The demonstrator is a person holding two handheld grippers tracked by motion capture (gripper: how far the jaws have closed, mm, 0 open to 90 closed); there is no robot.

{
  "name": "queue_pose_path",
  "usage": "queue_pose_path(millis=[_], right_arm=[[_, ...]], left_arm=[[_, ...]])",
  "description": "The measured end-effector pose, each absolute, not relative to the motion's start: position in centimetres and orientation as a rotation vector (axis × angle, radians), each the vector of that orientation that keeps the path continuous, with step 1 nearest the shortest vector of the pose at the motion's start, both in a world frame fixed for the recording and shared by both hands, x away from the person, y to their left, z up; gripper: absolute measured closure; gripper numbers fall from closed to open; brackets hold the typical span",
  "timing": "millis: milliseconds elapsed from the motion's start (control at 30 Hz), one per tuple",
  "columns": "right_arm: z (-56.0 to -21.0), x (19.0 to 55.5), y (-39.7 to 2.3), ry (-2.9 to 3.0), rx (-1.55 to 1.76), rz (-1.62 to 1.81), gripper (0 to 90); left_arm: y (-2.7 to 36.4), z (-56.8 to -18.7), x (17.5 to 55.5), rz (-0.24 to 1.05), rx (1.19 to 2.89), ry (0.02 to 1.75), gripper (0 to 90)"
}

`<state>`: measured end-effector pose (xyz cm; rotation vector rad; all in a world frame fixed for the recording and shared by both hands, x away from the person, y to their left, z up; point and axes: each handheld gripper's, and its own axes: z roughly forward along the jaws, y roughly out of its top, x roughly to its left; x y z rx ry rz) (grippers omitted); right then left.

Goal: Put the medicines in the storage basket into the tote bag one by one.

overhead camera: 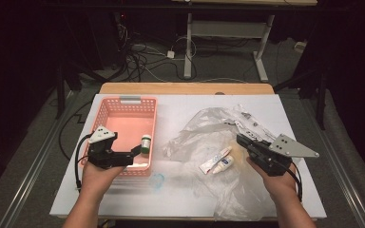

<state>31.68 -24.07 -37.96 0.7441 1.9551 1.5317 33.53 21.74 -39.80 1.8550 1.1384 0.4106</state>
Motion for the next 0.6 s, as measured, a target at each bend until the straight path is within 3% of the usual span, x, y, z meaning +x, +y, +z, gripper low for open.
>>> queue_pose_path(millis=[433,600], right_arm=[[-37.9,31.7,-24.2,1.949,0.744,1.534,88.9],[-37.9,31.7,-24.3,1.949,0.743,1.537,88.9]], left_arm=[[20.4,-39.5,38.6,0.356,2.007,1.224,2.3],[20.2,-40.2,40.2,0.306,2.056,1.273,8.2]])
